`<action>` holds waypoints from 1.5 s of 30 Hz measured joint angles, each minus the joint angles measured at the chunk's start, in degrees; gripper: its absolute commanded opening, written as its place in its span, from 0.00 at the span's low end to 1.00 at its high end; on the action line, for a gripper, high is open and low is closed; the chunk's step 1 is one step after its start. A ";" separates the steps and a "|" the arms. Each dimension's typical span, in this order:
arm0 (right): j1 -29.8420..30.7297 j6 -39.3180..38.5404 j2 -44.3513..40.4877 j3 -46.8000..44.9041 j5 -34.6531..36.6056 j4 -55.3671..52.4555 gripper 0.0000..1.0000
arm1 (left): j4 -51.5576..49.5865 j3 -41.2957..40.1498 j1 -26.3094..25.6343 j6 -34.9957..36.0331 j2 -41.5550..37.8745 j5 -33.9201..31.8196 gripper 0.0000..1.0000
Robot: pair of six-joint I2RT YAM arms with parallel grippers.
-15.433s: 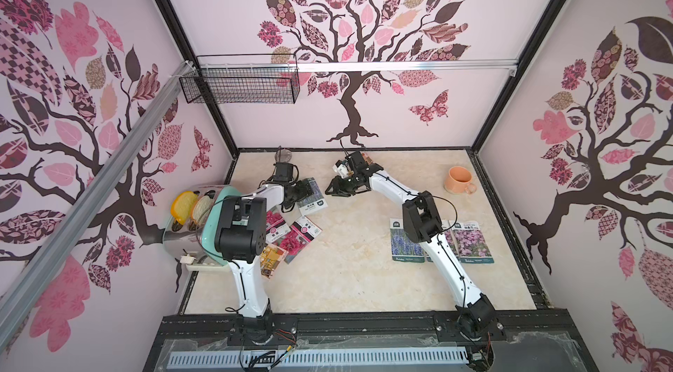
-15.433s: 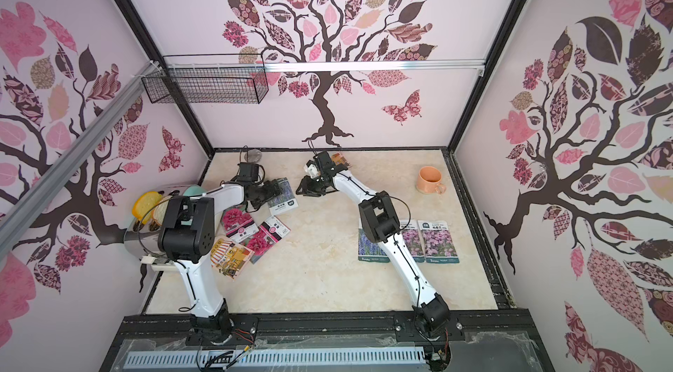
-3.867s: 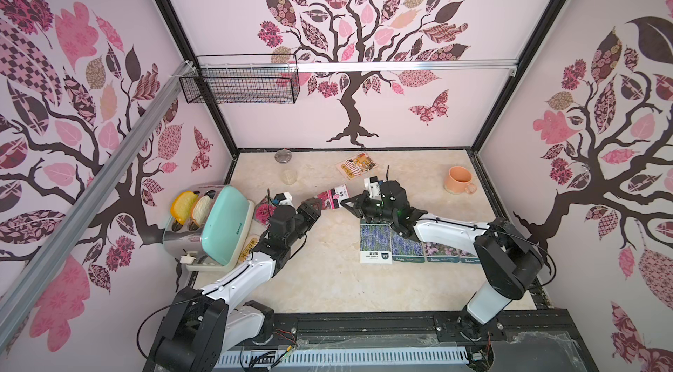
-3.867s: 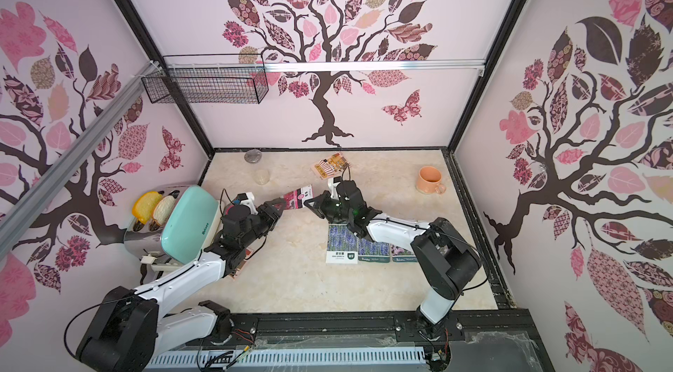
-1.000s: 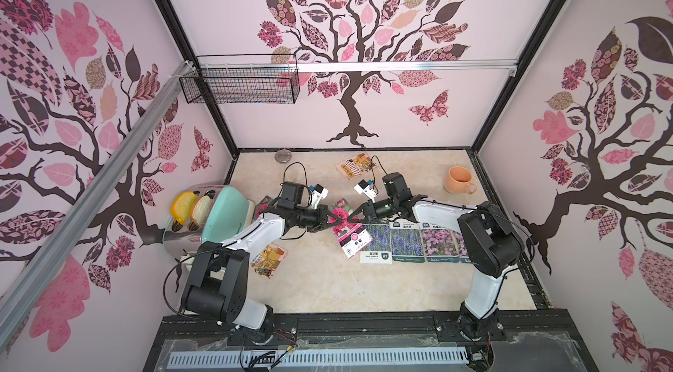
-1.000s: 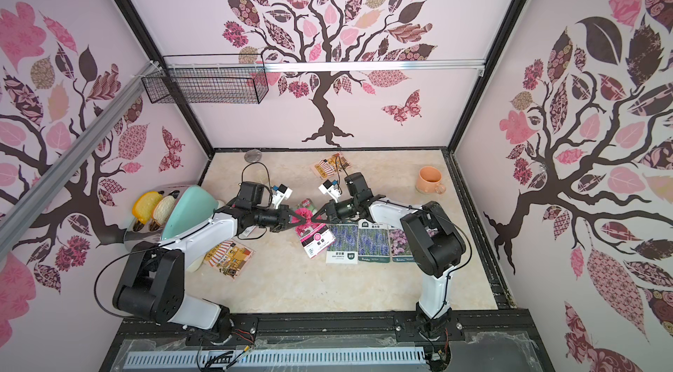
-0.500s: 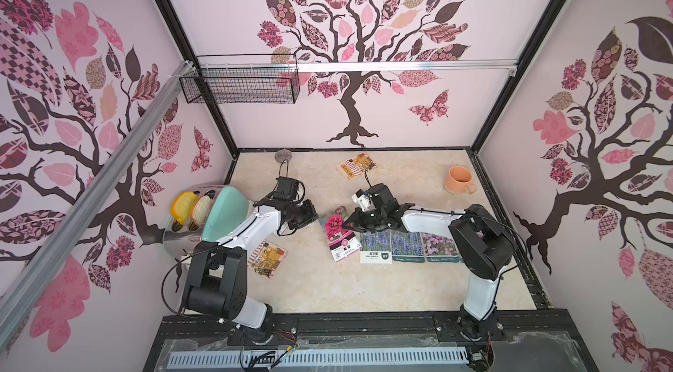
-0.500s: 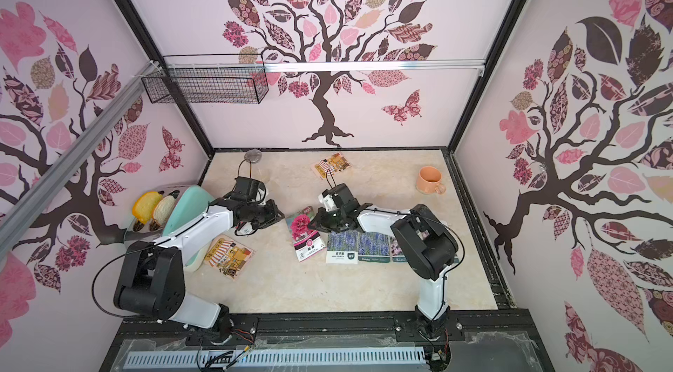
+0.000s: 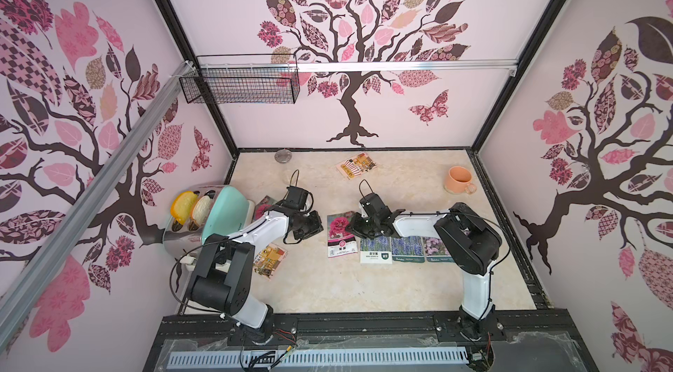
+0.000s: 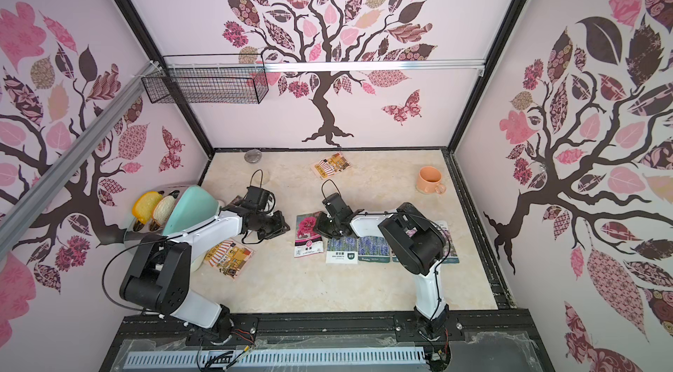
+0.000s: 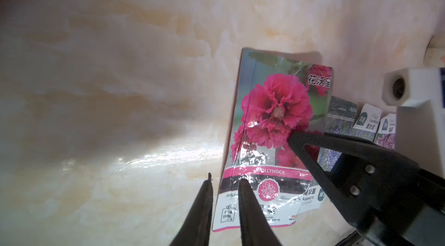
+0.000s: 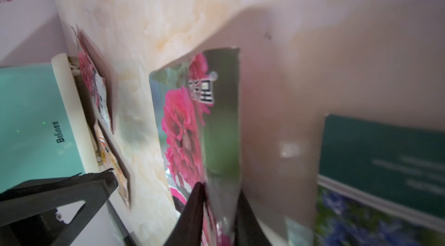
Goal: Arrange the seed packets in a row
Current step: Place the seed packet at the center of the board.
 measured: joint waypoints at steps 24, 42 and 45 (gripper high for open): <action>1.20 -8.07 -5.64 3.69 11.17 -17.00 0.41 | 1.92 1.01 -0.74 -0.07 6.05 -3.15 0.19; 1.18 -10.99 7.85 16.92 2.75 -12.83 0.37 | 3.26 5.42 -1.84 -0.17 10.69 -4.20 0.17; 1.18 -11.04 7.17 14.97 1.95 -10.80 0.37 | 4.02 5.05 -2.82 -0.61 10.69 -4.17 0.16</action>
